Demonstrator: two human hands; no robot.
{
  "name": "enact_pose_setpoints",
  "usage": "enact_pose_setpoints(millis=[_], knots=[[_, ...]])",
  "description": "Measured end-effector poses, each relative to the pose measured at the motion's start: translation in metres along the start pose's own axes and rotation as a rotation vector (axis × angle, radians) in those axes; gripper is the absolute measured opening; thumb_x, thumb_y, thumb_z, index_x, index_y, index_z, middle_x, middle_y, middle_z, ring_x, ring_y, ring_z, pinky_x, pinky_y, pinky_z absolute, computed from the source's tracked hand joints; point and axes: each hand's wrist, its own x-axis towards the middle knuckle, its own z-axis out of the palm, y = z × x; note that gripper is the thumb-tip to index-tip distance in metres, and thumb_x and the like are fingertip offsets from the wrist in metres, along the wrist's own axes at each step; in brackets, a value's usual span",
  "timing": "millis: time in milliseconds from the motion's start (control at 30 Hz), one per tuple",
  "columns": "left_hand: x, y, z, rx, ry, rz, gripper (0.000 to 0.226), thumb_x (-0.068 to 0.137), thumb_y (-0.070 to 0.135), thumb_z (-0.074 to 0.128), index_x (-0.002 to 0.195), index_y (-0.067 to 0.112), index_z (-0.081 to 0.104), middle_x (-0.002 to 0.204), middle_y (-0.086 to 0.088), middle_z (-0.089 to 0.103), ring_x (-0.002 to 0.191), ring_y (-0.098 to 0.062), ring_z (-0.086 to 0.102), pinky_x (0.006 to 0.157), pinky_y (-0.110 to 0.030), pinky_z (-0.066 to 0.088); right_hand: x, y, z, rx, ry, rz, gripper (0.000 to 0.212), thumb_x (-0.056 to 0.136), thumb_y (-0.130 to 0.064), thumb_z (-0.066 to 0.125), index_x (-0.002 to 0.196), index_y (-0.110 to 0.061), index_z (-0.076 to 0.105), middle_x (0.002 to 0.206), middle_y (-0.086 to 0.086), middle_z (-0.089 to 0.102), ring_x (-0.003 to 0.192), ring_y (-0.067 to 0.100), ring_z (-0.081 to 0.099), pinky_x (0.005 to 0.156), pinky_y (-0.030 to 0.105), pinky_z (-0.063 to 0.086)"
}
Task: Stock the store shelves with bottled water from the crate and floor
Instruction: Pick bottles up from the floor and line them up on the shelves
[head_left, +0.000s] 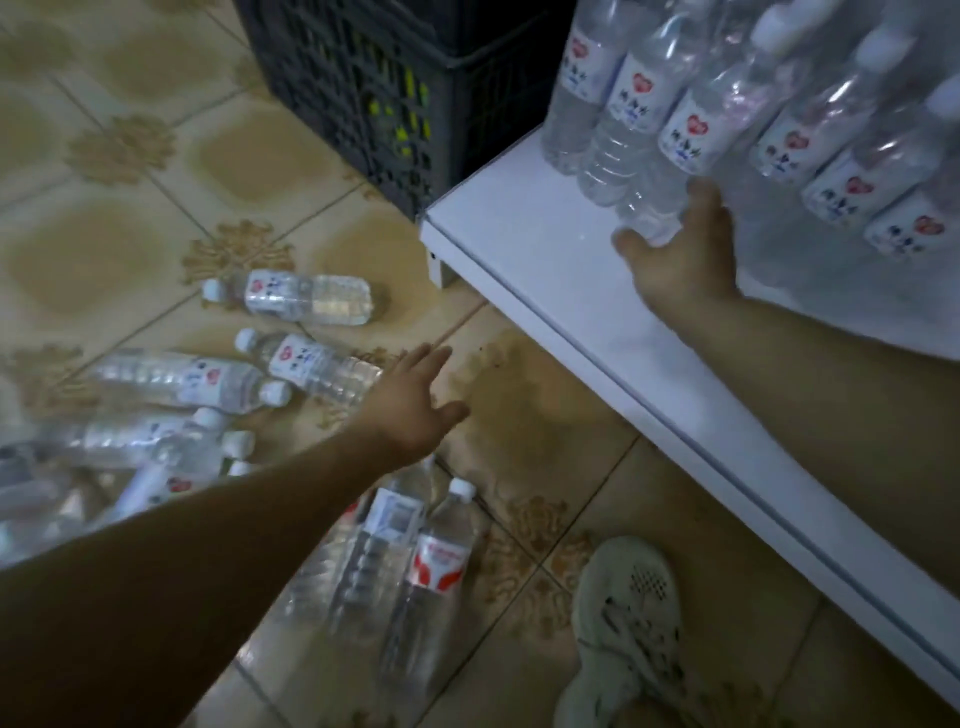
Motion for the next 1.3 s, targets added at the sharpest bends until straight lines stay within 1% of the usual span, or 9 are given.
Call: enact_pose_setpoints(millis=[300,467,667,767,867,933,1033,1167,1300], knots=[[-0.127,-0.074,0.038,-0.114,-0.067,-0.241,0.069,0.09,0.035,0.061,0.15,0.02,0.03,0.154,-0.004,0.034,0.137,-0.021,0.037,0.112,-0.033,0.031,-0.156,-0.003,0.091,-0.379,-0.681,0.198,0.075,0.091,-0.05,0.057,0.15,-0.012,0.03,0.149,0.011,0.04,0.131,0.031,0.044,0.091,0.031,0.039],[-0.154,-0.079,0.087,-0.105,-0.128,-0.187,0.064,0.092,0.04,0.057,0.148,0.024,0.032,0.153,0.0,0.033,0.138,-0.018,0.032,0.114,-0.031,0.024,-0.212,0.045,0.149,-0.208,-0.754,0.523,0.068,0.082,-0.054,0.062,0.132,-0.009,0.05,0.124,0.01,0.06,0.106,0.028,0.061,0.078,0.03,0.049],[-0.154,-0.089,0.105,-0.136,-0.076,-0.248,0.053,0.093,0.033,0.055,0.143,0.022,0.041,0.147,0.0,0.041,0.134,-0.019,0.036,0.112,-0.04,0.031,-0.24,0.071,0.175,0.118,-0.778,0.861,0.05,0.071,-0.053,0.069,0.101,-0.014,0.066,0.095,0.01,0.074,0.086,0.028,0.072,0.085,0.046,0.056],[-0.153,-0.084,0.094,-0.189,-0.138,-0.266,0.062,0.088,0.034,0.063,0.143,0.018,0.041,0.145,-0.003,0.044,0.132,-0.023,0.04,0.111,-0.041,0.033,-0.243,0.059,0.153,0.123,-0.738,0.79,0.041,0.07,-0.044,0.072,0.101,-0.019,0.063,0.095,0.007,0.073,0.085,0.026,0.071,0.084,0.045,0.057],[-0.167,-0.064,0.071,-0.38,-0.31,-0.247,0.074,0.08,0.027,0.075,0.143,0.023,0.037,0.137,0.0,0.05,0.126,-0.02,0.047,0.104,-0.037,0.041,-0.242,0.03,0.116,0.111,-0.681,0.704,0.062,0.055,-0.05,0.069,0.108,-0.019,0.061,0.095,0.006,0.071,0.085,0.027,0.07,0.082,0.047,0.058],[-0.183,-0.042,0.051,-0.508,-0.355,-0.239,0.08,0.079,0.017,0.076,0.144,0.028,0.03,0.131,0.005,0.048,0.121,-0.016,0.047,0.098,-0.032,0.044,-0.24,0.001,0.083,0.146,-0.677,0.676,0.049,0.061,-0.048,0.066,0.1,-0.018,0.063,0.093,0.008,0.072,0.084,0.027,0.071,0.082,0.046,0.057],[-0.212,-0.009,0.013,-0.695,-0.336,-0.212,0.072,0.078,0.008,0.075,0.133,0.035,0.036,0.114,0.005,0.061,0.106,-0.015,0.059,0.08,-0.027,0.05,-0.243,-0.051,0.023,0.21,-0.628,0.587,0.033,0.068,-0.045,0.066,0.091,-0.023,0.061,0.094,0.008,0.073,0.084,0.026,0.071,0.084,0.047,0.057],[-0.258,0.032,-0.046,-0.788,-0.329,-0.109,0.068,0.081,0.006,0.07,0.136,0.035,0.043,0.105,-0.005,0.07,0.095,-0.026,0.067,0.072,-0.042,0.056,-0.264,-0.122,-0.073,0.281,-0.621,0.311,0.025,0.079,-0.05,0.066,0.097,-0.034,0.059,0.099,-0.002,0.07,0.089,0.02,0.07,0.081,0.046,0.058],[-0.316,0.084,-0.099,-0.784,-0.262,0.036,0.065,0.084,0.0,0.065,0.133,0.037,0.045,0.103,-0.004,0.07,0.093,-0.024,0.068,0.07,-0.041,0.057,-0.301,-0.18,-0.161,0.383,-0.582,0.081,0.024,0.09,-0.023,0.065,0.103,-0.036,0.049,0.105,-0.002,0.064,0.095,0.023,0.066,0.079,0.048,0.058]])
